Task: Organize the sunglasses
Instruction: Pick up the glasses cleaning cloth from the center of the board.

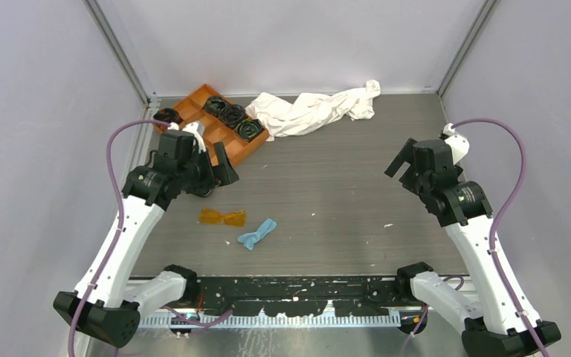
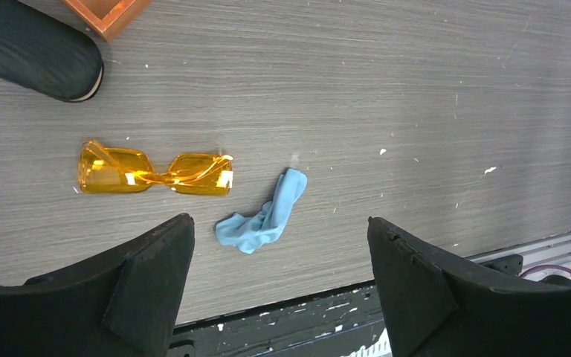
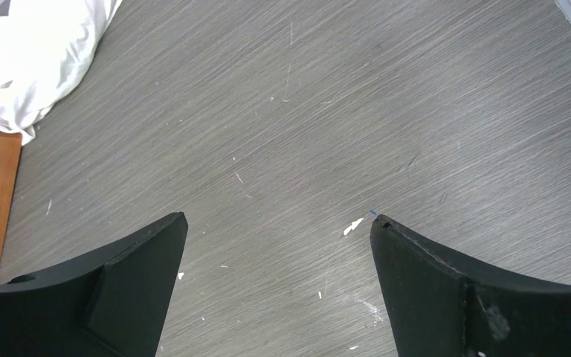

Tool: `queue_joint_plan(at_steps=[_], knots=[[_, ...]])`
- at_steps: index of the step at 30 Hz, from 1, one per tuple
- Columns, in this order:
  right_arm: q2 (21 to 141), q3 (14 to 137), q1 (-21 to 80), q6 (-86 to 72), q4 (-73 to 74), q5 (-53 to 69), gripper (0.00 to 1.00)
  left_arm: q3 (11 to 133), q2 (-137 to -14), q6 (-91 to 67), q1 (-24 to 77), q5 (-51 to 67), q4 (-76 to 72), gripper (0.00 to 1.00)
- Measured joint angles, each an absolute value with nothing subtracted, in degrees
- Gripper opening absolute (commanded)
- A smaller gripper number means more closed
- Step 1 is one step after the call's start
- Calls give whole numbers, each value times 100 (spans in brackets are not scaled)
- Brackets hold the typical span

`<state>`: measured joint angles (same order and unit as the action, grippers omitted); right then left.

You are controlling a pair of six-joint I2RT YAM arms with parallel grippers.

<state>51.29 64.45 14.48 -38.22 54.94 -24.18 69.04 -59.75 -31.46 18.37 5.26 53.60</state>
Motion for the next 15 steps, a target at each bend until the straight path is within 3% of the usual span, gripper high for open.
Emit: queue_joint_plan(at_steps=[15], knots=[[4936,6289,1448,-3824,5494,-2418,100,6805,-5719,-3157,1837,521,5247,87]])
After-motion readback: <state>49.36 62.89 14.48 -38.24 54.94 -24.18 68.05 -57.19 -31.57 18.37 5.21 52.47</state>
